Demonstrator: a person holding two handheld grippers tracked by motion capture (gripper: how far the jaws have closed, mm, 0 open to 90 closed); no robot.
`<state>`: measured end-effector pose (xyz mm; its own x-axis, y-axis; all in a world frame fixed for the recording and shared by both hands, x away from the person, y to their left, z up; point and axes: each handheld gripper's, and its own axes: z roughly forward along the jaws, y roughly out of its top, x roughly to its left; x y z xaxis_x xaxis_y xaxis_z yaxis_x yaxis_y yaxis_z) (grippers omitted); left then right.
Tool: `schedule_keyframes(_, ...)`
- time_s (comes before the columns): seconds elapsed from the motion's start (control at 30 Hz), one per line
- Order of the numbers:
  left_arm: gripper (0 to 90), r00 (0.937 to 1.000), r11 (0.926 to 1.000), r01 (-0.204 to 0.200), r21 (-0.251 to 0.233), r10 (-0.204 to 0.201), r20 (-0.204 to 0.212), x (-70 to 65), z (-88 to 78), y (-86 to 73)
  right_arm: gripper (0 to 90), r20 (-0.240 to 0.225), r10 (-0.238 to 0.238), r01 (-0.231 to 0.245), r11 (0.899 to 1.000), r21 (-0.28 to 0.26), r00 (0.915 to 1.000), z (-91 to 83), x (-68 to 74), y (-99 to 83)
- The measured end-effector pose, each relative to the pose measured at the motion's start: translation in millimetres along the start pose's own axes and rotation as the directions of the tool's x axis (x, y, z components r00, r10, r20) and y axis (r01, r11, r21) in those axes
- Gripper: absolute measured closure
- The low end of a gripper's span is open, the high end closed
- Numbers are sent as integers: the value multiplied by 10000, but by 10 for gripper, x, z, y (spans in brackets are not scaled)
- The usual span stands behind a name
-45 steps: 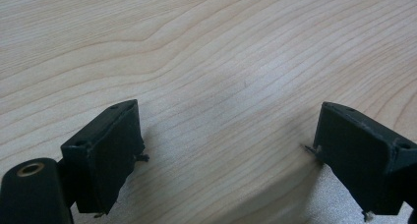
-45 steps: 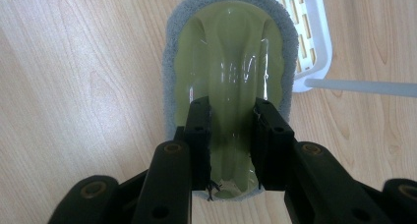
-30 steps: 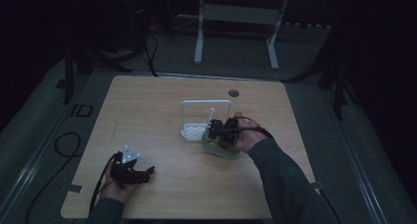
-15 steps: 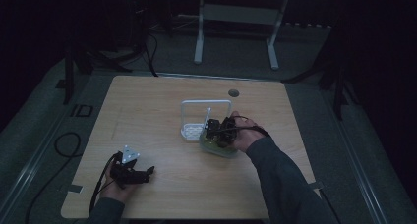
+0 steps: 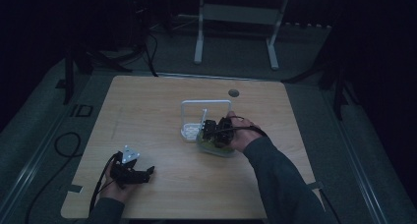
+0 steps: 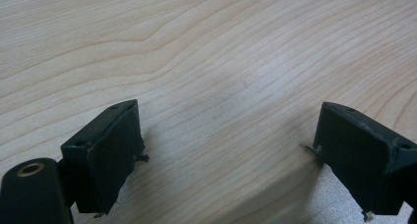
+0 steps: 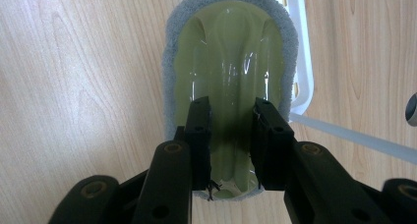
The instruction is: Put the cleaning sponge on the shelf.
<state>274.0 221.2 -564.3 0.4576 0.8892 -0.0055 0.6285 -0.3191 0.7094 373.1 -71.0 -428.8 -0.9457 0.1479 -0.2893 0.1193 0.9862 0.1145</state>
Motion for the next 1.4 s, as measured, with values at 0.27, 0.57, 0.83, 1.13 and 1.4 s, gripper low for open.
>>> schedule_keyframes(0.27,111,10000,10000,7,2,-7,1,0,0,0,716,149,-297,297,9996,28,9994,-6,-4,84)
schedule_keyframes(0.57,111,10000,10000,13,2,-13,3,-1,0,0,716,167,-673,673,9977,33,9976,-6,-10,122)
schedule_keyframes(0.83,111,10000,10000,12,1,-12,1,-1,0,0,716,299,-922,922,9957,10,9953,3,-39,114)
schedule_keyframes(1.13,111,10000,10000,13,-4,-13,0,-1,0,0,716,457,-1303,1296,9914,177,9904,-4,-45,148)
schedule_keyframes(1.4,111,10000,10000,0,2,0,0,0,0,0,716,333,-1603,1600,9870,130,9865,-4,-61,204)
